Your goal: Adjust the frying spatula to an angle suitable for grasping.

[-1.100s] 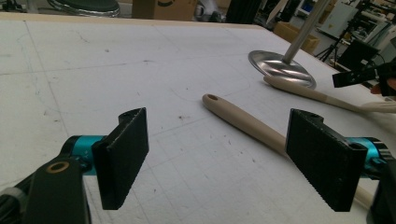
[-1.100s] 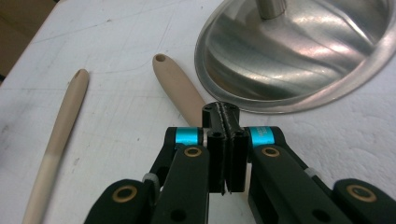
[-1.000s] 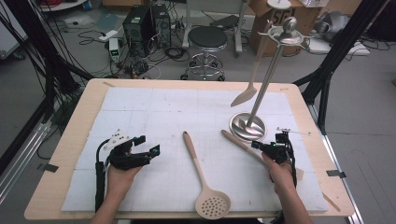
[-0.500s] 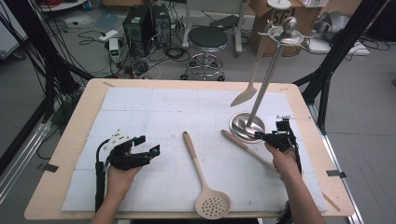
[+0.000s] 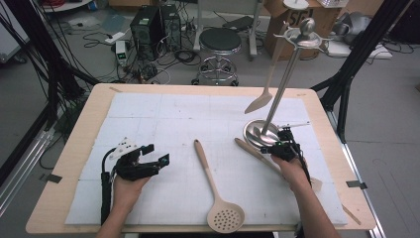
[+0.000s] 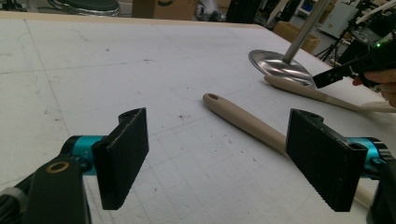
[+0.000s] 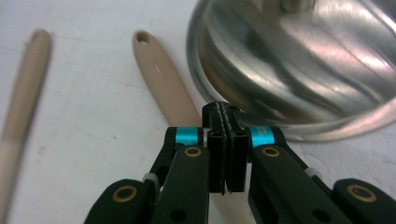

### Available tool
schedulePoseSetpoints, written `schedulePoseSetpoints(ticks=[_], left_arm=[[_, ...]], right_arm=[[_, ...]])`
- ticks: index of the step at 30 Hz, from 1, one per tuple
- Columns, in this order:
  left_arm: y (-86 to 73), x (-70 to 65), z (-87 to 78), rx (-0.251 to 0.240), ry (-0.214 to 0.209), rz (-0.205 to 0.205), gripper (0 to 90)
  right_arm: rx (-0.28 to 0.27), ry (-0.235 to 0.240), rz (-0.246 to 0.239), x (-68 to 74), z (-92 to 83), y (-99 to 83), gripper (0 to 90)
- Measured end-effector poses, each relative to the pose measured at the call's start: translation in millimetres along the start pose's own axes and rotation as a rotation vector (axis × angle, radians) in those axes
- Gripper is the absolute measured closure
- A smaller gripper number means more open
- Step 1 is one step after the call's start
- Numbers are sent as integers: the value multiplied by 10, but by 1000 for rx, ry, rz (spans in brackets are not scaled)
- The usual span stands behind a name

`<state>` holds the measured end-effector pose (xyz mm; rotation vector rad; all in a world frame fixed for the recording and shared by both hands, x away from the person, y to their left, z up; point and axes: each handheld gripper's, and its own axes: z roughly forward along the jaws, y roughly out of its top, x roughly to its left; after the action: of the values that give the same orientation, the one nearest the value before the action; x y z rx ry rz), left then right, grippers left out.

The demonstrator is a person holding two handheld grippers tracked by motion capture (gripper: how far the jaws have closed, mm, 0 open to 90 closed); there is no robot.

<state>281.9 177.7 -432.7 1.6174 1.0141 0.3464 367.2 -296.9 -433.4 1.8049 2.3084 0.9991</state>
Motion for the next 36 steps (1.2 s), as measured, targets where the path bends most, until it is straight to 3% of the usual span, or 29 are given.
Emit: schedulePoseSetpoints(ticks=[5, 7, 16, 23, 36], left_arm=[[0, 0, -1, -1, -1, -1, 222], [0, -2, -1, -1, 0, -1, 222], [1, -10, -2, -2, 0, -2, 222], [1, -11, -3, -5, -2, -1, 222], [1, -20, 3, -1, -3, 2, 222]], right_arm=[[64, -42, 0, -58, 12, -60, 900], [64, -29, 18, -79, -2, -82, 900], [83, -29, 12, -70, -63, -168, 900], [80, 13, 36, -110, -121, -272, 900], [82, 18, 4, -65, -265, -520, 900]])
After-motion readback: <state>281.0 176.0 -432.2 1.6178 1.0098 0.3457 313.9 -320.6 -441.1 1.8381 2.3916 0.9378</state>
